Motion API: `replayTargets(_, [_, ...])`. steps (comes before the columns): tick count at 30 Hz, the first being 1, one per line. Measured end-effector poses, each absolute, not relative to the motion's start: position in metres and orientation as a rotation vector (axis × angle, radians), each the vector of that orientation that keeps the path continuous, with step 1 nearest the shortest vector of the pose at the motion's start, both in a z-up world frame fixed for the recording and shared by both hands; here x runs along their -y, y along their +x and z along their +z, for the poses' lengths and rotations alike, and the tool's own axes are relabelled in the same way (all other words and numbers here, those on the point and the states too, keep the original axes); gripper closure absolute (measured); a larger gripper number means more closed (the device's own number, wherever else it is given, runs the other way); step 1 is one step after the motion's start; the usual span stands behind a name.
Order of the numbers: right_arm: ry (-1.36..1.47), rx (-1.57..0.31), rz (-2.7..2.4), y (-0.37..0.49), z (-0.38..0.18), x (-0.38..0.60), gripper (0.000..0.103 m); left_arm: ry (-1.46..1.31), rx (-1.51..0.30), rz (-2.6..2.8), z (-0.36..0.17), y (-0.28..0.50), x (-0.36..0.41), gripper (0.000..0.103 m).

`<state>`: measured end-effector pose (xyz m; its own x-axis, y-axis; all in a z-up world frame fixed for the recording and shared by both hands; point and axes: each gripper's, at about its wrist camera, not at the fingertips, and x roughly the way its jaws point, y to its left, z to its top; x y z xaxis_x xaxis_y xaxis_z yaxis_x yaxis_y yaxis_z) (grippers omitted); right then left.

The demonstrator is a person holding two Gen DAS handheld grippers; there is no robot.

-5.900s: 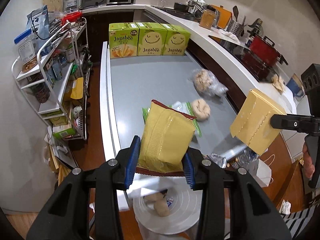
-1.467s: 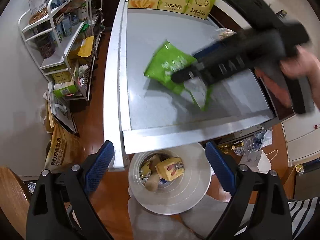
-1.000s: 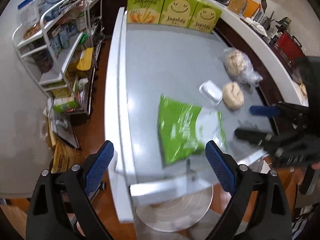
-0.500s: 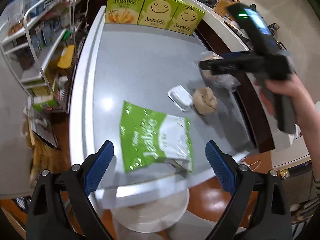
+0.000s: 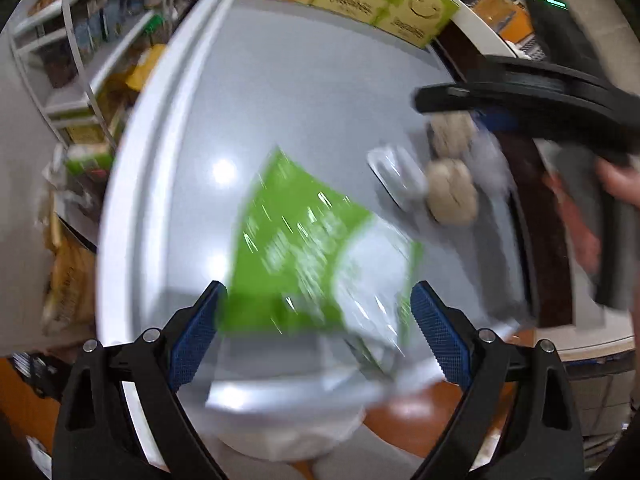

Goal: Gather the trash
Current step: 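Move both tools back over the tray toward the green bag and bread bag, then position the left tool at the green Jagabee bag and the right tool at the plastic bread bag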

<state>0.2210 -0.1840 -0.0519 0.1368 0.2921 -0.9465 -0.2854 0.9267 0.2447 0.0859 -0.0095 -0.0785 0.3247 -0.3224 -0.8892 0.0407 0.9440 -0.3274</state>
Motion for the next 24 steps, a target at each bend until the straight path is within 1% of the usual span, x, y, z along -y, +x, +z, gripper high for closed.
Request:
replayTargets(2, [0.068,-1.372,0.467,0.216,-0.042,0.186,0.012,-0.232,-1.215,-0.200,-0.077,0.101,0.001,0.009])
replayTargets(5, [0.058,-1.297,0.470,0.213,-0.015,0.196,0.012,-0.255,-1.201,-0.159,-0.064,0.105,-0.012,0.009])
replayTargets(9, [-0.052,-1.243,0.384,0.211,0.006,0.204,0.011,-0.359,-1.219,-0.240,-0.049,0.080,0.000,0.009])
replayTargets(12, [-0.138,-1.243,0.353,0.206,0.001,0.201,0.011,-0.370,-1.287,-0.294,-0.058,0.066,0.017,0.009])
replayTargets(17, [-0.107,-1.285,0.352,0.198,-0.009,0.203,0.011,-0.537,-1.381,-0.343,-0.073,0.052,0.025,0.009])
replayTargets(19, [-0.100,-1.296,0.347,0.197,-0.013,0.201,0.011,-0.657,-1.415,-0.365,-0.080,0.049,0.023,0.009])
replayTargets(21, [-0.090,-1.298,0.345,0.197,-0.015,0.203,0.011,-0.744,-1.424,-0.362,-0.086,0.049,0.020,0.009])
replayTargets(24, [-0.063,-1.309,0.342,0.199,-0.018,0.208,0.011,-0.781,-1.396,-0.326,-0.090,0.065,0.009,0.009])
